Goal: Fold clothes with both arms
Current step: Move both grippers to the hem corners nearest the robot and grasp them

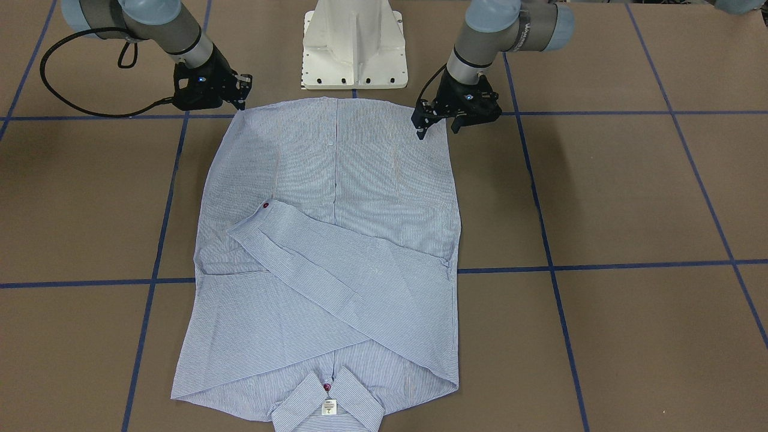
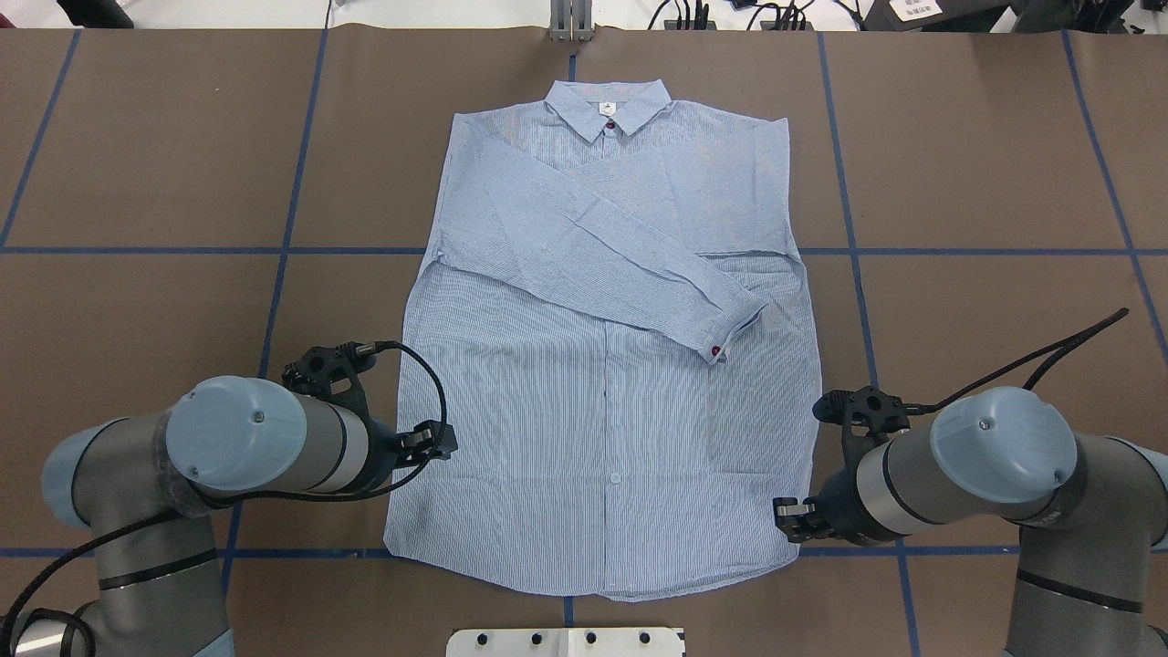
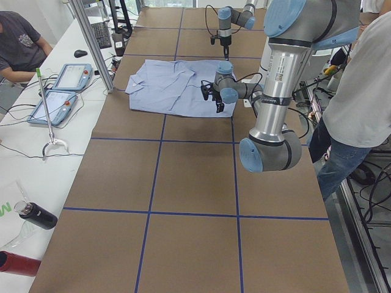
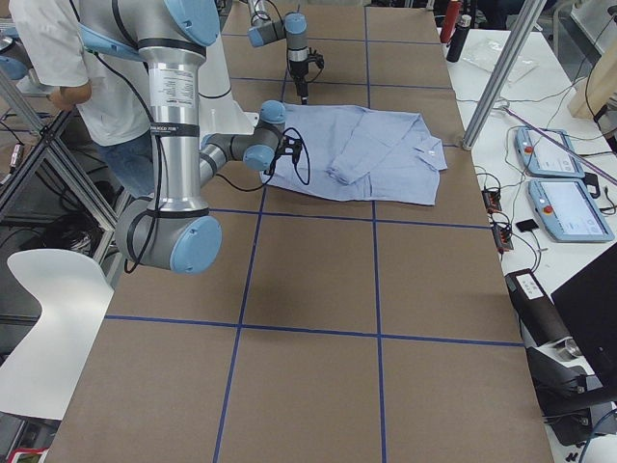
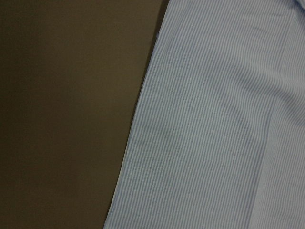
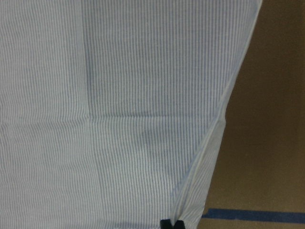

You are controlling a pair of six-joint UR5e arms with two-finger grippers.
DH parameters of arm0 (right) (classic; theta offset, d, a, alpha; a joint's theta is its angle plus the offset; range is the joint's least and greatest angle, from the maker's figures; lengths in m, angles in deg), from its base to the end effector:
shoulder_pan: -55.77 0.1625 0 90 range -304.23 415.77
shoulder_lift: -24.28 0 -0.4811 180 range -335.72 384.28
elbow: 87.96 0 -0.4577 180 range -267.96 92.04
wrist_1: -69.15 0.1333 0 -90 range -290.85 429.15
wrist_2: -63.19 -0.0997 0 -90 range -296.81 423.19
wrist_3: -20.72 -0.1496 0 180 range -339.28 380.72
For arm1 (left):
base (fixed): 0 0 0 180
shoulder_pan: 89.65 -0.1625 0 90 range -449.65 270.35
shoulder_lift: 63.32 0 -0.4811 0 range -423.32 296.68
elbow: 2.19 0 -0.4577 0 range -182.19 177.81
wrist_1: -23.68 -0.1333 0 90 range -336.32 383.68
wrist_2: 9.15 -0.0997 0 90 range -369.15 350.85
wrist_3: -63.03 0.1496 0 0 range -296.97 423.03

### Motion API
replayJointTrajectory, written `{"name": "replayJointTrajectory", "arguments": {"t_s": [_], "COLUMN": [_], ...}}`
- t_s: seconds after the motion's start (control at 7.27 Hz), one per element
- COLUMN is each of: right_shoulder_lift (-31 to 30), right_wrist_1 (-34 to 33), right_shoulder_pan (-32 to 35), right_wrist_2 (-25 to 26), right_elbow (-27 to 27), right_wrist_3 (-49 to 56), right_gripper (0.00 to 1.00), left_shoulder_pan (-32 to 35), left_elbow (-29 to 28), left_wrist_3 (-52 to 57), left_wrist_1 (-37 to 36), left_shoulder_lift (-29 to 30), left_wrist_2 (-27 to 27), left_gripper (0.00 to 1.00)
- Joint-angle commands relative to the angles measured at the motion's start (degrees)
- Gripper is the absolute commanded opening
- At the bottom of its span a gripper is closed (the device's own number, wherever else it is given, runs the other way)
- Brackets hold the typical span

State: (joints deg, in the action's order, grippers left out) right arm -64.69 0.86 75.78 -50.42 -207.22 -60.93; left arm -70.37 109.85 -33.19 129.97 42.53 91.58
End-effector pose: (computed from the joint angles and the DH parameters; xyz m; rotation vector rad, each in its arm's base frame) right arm -0.5135 -0.2651 0.4185 -0.1522 -0.9594 0.0003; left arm 0.5977 -0.3208 0.3494 -0.0650 0.9606 -0.3218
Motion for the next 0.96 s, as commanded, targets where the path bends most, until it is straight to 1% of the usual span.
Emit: {"name": "replayJointTrajectory", "arguments": {"t_s": [0.0,0.27,0.41,0.69,0.82], "right_shoulder_lift": [0.29,0.55,0.56,0.56,0.56], "right_wrist_1": [0.00,-0.09,-0.09,-0.17,-0.17], "right_shoulder_pan": [0.29,0.73,0.82,1.08,1.35], "right_wrist_2": [-0.03,-0.12,-0.12,-0.12,-0.47], "right_elbow": [-0.09,-0.10,-0.10,-0.10,-0.10], "right_wrist_3": [0.00,0.00,0.00,0.00,0.00], "right_gripper": [0.00,0.00,0.00,0.00,0.00], "left_shoulder_pan": [-1.61,-2.84,-3.11,-3.20,-3.81], "left_elbow": [0.02,0.02,0.20,0.37,0.37], "left_wrist_3": [-1.16,-1.52,-1.69,-1.78,-1.78], "left_wrist_1": [-0.91,-2.05,-2.67,-3.81,-3.90], "left_shoulder_lift": [-0.82,-1.00,-1.00,-1.00,-1.09], "left_wrist_2": [-0.18,-0.18,-0.18,-0.18,-0.18], "left_gripper": [0.88,0.79,0.70,0.58,0.54]}}
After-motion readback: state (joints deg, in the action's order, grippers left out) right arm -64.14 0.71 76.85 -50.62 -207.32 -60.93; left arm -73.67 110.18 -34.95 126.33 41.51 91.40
